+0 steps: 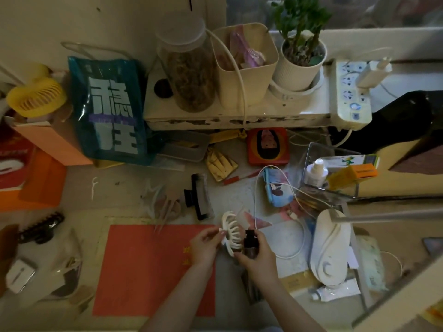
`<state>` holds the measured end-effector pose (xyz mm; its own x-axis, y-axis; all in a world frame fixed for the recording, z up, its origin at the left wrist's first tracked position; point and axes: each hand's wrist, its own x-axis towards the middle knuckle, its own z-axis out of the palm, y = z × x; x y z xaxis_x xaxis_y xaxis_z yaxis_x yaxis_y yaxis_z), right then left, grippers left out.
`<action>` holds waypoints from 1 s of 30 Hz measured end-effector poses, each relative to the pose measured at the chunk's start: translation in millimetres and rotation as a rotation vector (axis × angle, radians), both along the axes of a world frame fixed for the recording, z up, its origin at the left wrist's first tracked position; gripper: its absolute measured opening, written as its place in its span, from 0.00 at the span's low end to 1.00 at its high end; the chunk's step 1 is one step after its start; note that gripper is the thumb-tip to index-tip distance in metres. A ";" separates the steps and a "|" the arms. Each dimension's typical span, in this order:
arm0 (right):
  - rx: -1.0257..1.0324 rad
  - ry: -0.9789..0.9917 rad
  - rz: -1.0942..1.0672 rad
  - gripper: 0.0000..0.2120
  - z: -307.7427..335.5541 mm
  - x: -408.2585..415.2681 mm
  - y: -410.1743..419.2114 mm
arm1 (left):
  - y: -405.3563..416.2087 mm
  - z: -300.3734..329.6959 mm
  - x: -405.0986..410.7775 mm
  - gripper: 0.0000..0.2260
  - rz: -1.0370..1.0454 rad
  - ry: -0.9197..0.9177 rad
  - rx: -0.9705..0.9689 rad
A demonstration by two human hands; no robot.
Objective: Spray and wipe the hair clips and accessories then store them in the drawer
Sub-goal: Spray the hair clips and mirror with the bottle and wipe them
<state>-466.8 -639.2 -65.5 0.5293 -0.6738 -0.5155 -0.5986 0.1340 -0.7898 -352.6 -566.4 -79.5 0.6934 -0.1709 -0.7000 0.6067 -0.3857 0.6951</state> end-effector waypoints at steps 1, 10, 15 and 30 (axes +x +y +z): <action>0.005 0.000 0.003 0.25 -0.4 0.4 0.2 | 0.0 -1.3 0.7 0.06 -0.011 -0.016 0.004; 0.029 -0.027 -0.020 0.24 -0.8 -0.1 0.5 | -3.8 -10.0 4.7 0.05 -0.072 -0.110 0.042; 0.067 -0.069 -0.004 0.24 2.4 1.3 -2.8 | -5.9 -9.3 7.9 0.09 -0.163 -0.187 0.136; -0.037 -0.101 0.122 0.28 32.4 -5.9 -17.3 | 19.1 30.8 15.7 0.13 -0.345 -0.389 0.118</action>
<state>-472.7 -656.5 -33.1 0.6560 -0.6191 -0.4318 -0.5263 0.0350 -0.8496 -336.9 -547.2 -48.7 0.8231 -0.3701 -0.4306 0.1370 -0.6065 0.7832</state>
